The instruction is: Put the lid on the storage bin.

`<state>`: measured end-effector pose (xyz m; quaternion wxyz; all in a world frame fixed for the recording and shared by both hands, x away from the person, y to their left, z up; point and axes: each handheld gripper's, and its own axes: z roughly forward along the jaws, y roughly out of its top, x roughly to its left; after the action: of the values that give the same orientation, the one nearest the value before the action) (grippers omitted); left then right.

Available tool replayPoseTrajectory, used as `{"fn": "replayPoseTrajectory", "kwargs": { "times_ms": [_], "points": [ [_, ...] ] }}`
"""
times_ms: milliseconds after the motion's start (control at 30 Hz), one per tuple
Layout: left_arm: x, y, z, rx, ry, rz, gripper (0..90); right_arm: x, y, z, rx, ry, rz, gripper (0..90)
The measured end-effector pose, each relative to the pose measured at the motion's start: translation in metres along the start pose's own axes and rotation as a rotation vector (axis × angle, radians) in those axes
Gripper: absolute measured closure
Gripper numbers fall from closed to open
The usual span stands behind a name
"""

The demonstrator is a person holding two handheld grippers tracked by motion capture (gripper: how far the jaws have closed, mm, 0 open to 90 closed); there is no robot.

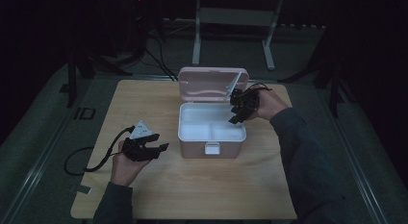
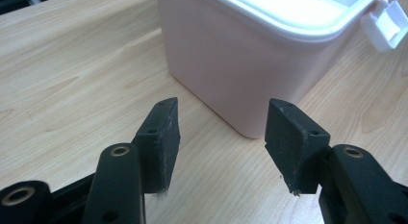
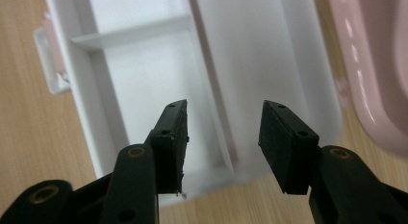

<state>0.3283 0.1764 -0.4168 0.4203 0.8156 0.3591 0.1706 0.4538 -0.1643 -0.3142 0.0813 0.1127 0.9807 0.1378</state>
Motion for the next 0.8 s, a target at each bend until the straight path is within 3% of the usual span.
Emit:
{"fn": "replayPoseTrajectory", "kwargs": {
  "times_ms": [67, 200, 333, 367, 500, 567, 600, 667, 767, 800],
  "points": [
    [0.005, 0.005, 0.000, -0.023, -0.012, -0.011, 46.2, -0.003, -0.010, -0.003, -0.026, 0.000, 0.035, 52.1],
    [0.014, 0.015, 0.002, -0.032, -0.017, -0.008, 46.8, -0.011, -0.029, -0.004, -0.043, -0.042, 0.108, 53.3],
    [0.028, 0.033, 0.008, -0.062, -0.043, -0.006, 48.5, -0.023, -0.048, -0.004, -0.107, -0.085, 0.233, 55.9],
    [0.035, 0.037, 0.010, -0.084, -0.061, -0.019, 49.3, -0.026, -0.051, -0.004, -0.128, -0.104, 0.266, 57.1],
    [0.059, 0.057, 0.020, -0.112, -0.044, -0.061, 54.6, -0.042, -0.061, -0.004, -0.202, -0.194, 0.381, 65.5],
    [0.066, 0.066, 0.024, -0.115, -0.049, -0.071, 55.6, -0.046, -0.063, -0.004, -0.219, -0.205, 0.400, 68.4],
    [0.068, 0.069, 0.026, -0.114, -0.050, -0.068, 59.3, -0.052, -0.065, -0.004, -0.263, -0.230, 0.432, 80.3],
    [0.074, 0.078, 0.030, -0.103, -0.052, -0.074, 64.2, -0.057, -0.067, -0.005, -0.302, -0.258, 0.462, 88.0],
    [0.077, 0.082, 0.032, -0.102, -0.053, -0.075, 71.2, -0.063, -0.069, -0.005, -0.327, -0.257, 0.492, 90.0],
    [0.084, 0.094, 0.034, -0.122, -0.079, -0.094, 71.2, -0.063, -0.069, -0.005, -0.327, -0.257, 0.492, 90.0]
  ]
}}
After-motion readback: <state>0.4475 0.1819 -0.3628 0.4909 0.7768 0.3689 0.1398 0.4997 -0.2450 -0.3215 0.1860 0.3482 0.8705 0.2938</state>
